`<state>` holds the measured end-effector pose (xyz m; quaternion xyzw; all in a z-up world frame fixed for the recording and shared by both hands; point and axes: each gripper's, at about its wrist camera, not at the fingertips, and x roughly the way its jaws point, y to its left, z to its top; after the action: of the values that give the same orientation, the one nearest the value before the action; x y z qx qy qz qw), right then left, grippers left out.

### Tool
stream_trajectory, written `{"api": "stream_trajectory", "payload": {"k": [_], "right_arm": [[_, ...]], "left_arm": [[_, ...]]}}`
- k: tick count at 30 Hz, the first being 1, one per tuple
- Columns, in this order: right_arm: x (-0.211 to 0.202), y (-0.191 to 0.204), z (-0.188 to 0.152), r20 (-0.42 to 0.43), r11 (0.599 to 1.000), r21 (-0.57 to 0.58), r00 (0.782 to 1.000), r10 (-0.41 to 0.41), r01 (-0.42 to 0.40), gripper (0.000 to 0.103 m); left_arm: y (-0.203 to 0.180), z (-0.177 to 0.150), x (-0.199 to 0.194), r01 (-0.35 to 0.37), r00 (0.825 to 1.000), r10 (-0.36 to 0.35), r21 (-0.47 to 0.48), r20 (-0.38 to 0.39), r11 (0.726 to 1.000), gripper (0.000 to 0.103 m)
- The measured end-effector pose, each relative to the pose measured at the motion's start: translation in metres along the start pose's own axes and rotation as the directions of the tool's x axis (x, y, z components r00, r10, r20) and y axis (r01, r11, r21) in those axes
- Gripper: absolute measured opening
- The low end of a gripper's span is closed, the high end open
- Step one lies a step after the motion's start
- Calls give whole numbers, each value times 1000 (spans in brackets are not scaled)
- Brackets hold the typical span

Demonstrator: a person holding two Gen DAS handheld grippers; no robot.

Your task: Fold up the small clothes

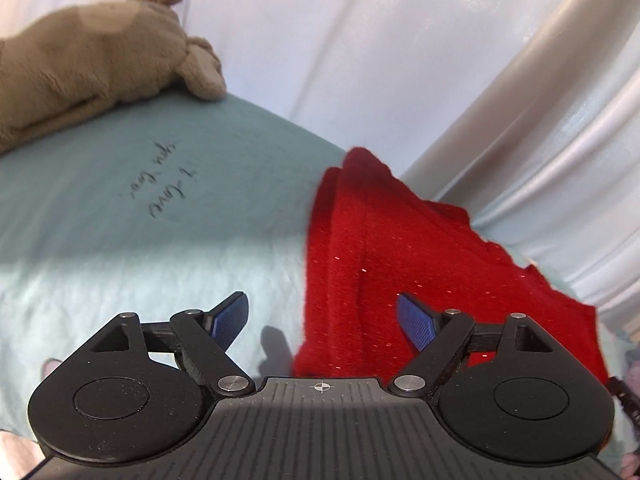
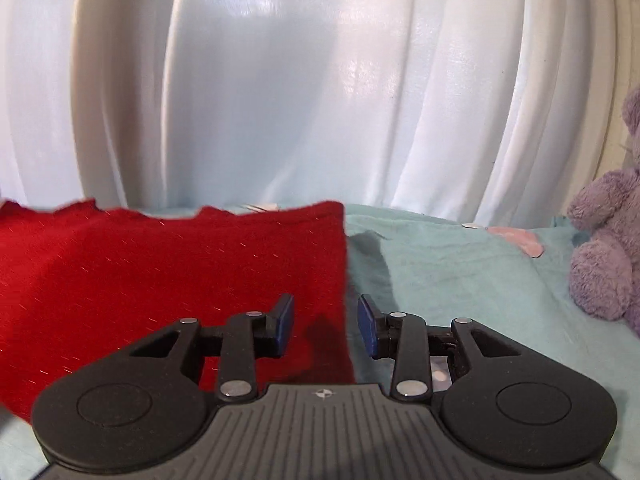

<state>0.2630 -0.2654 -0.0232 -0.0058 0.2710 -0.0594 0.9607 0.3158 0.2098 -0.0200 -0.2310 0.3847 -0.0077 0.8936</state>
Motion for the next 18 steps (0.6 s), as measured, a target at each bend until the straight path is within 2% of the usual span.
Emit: {"api": "stream_trajectory", "payload": {"k": [3,5,6,7,8,9,10,13,15,18], "right_arm": [[-11,23,0,-9,996,-16,996,93,-93,35],[-14,36,-2,-24,989,-23,989,146,-147,35],[-16,43,-4,-35,985,-28,985,169,-170,35],[-18,48,-5,-41,983,-36,983,178,-180,35],[-19,51,-6,-45,982,-45,982,183,-185,35],[-18,58,-8,-50,980,-53,980,192,-194,35],[-22,61,-9,-52,978,-56,978,200,-202,35],[-26,73,-10,-54,971,-69,973,225,-229,35],[-26,84,-11,-61,966,-90,969,239,-244,34],[-25,99,-14,-74,959,-119,966,248,-256,34]], "left_arm": [[0,2,17,69,995,-71,-29,-70,997,87],[7,0,30,97,986,-108,-87,-130,991,83],[9,0,29,119,984,-131,-106,-118,987,79],[13,2,34,143,974,-164,-139,-154,980,67],[16,3,37,147,971,-173,-161,-165,976,65],[17,3,38,150,970,-178,-170,-163,974,59],[18,3,40,156,967,-185,-168,-175,973,49],[19,4,41,181,962,-208,-158,-176,971,38],[19,7,36,212,958,-235,-146,-164,966,35],[22,9,28,278,944,-303,-180,-128,943,36]]}}
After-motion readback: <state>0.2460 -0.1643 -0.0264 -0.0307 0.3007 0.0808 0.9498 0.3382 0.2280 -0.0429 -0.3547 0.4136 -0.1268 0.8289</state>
